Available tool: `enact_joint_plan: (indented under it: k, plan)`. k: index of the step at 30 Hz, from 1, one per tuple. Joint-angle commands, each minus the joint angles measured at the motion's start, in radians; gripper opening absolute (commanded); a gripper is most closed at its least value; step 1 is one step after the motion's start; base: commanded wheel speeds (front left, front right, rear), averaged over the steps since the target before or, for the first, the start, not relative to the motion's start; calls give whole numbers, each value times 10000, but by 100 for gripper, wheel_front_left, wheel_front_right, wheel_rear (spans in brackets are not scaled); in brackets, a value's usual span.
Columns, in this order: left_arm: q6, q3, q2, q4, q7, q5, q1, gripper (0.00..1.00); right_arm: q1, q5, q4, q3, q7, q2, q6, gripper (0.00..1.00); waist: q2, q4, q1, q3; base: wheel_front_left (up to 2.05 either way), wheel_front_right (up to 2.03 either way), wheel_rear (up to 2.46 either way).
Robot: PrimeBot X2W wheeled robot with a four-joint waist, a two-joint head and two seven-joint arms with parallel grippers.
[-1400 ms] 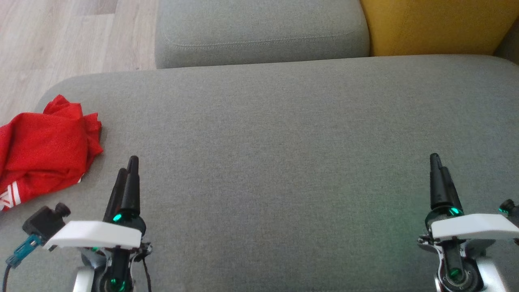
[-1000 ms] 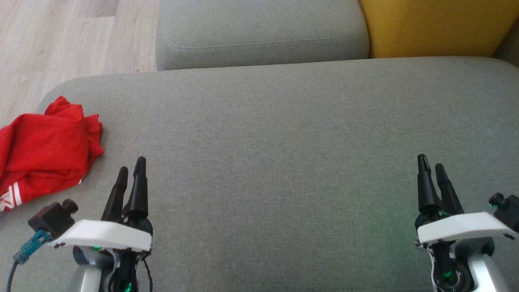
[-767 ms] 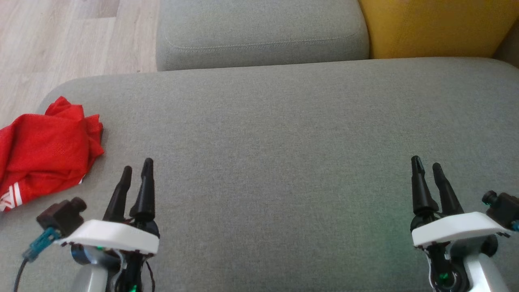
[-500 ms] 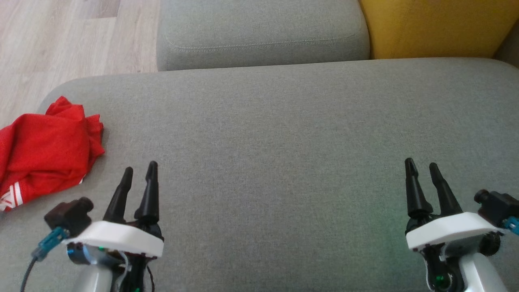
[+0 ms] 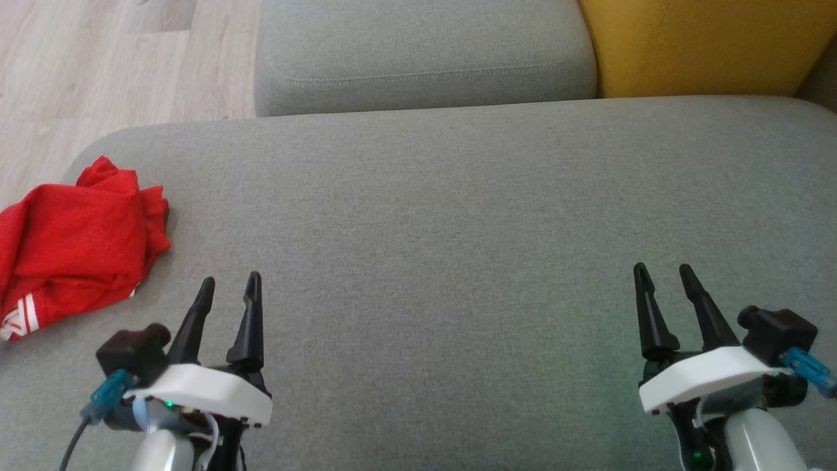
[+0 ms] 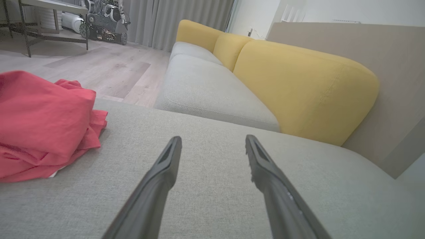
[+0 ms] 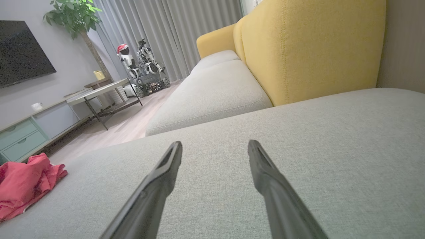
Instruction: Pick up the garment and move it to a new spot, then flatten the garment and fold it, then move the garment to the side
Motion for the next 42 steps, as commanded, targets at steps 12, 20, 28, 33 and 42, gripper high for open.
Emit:
enact_joint_plan:
  k: [12, 20, 28, 33, 42]
  plan:
    - [209, -24, 220, 5, -451, 1551, -375, 100, -364, -1625, -275, 167, -287, 83, -6, 100, -1, 25, 0, -30, 0, 0, 0]
    - [331, -45, 212, 262, -685, 2348, -410, 100, -339, -2460, -277, 218, -353, 145, -7, 100, -1, 26, 0, -52, 0, 0, 0]
    - [459, -26, 159, 485, -918, 3062, -417, 100, -295, -2975, -298, 63, -429, 216, -7, 100, -1, 58, 0, -63, 0, 0, 0]
    - [476, 35, 122, 652, -927, 2961, -426, 100, -286, -2769, -278, -28, -411, 253, -7, 100, -1, 58, 0, -51, 0, 0, 0]
    - [477, 145, 68, 935, -927, 2693, -473, 100, -293, -2377, -154, -75, -420, 275, -7, 100, -1, 56, 0, -65, 0, 0, 0]
